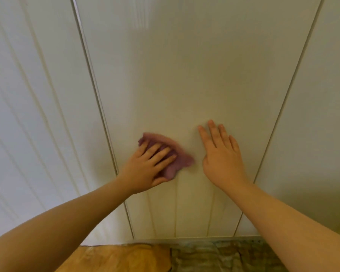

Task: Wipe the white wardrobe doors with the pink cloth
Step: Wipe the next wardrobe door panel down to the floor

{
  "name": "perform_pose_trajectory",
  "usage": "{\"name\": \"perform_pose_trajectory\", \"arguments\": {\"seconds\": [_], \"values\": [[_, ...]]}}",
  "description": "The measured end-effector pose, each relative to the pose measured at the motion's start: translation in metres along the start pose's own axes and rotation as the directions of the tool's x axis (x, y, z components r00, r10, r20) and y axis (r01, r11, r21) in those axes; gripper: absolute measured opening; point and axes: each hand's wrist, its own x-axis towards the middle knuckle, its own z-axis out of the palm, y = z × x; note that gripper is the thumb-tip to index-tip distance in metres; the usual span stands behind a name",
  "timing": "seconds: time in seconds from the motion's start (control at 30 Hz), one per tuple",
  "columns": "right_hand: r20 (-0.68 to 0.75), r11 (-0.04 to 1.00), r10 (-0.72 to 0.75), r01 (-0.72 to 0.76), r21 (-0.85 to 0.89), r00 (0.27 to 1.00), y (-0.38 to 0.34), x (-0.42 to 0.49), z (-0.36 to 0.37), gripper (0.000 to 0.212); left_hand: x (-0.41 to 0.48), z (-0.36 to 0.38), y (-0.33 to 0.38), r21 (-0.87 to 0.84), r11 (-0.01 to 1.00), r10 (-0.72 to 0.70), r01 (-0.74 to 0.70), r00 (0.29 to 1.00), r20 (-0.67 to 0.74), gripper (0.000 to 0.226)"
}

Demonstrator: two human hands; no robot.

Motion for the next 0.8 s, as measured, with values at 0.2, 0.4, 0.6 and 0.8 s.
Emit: {"name": "perform_pose_trajectory", "arguments": {"seconds": [0.2,0.4,0.6,0.8], "values": [[0.028,1.0,-0.002,0.002,0.0,1.0,-0.004,-0.002,0.004,0.076,-0.061,-0.004,-0.047,0.004,0.99,-0.139,0.139,0.99,-0.039,0.061],[-0.078,0.998,0.021,-0.025,-0.051,0.997,-0.013,0.004,0.019,0.072,-0.013,0.008,-0.003,-0.001,1.0,0.028,-0.028,0.999,0.043,0.057],[0.01,1.0,0.015,-0.015,-0.024,1.0,-0.01,0.001,0.016,0.081,-0.094,0.007,-0.047,0.165,0.985,0.035,-0.052,0.994,0.102,0.057],[-0.069,0.998,0.064,-0.065,-0.018,0.996,-0.018,0.004,0.025,0.071,-0.008,0.011,0.001,0.02,1.0,-0.017,0.016,1.0,0.024,0.059]]}}
